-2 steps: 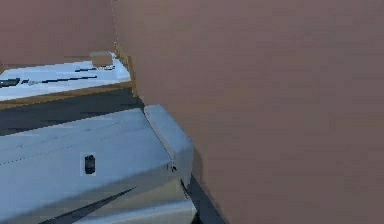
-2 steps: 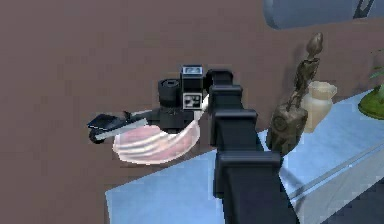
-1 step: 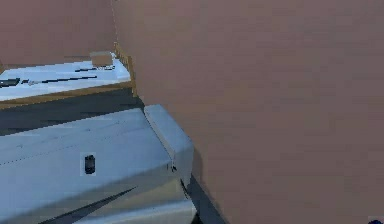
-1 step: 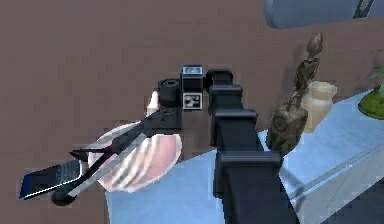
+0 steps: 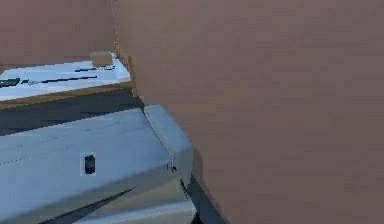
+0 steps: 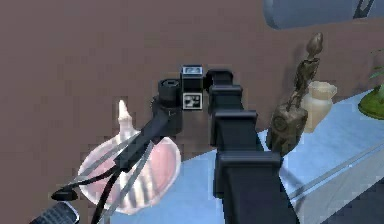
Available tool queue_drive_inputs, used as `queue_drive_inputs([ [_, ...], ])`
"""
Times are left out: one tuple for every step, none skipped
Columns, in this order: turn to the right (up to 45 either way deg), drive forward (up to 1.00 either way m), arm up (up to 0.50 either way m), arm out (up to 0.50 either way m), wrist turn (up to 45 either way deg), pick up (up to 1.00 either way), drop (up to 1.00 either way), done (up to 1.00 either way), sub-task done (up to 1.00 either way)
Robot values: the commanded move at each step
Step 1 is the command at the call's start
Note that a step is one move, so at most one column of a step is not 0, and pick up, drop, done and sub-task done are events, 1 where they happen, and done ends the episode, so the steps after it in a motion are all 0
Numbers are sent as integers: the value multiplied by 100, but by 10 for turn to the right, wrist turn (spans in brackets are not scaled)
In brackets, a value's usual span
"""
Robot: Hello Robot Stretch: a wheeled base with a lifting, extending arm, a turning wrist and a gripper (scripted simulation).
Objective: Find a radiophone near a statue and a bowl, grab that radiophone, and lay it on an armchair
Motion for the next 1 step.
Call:
queue_drive_inputs([
  [0, 0, 0, -20, 0, 0, 0, 0, 0],
])
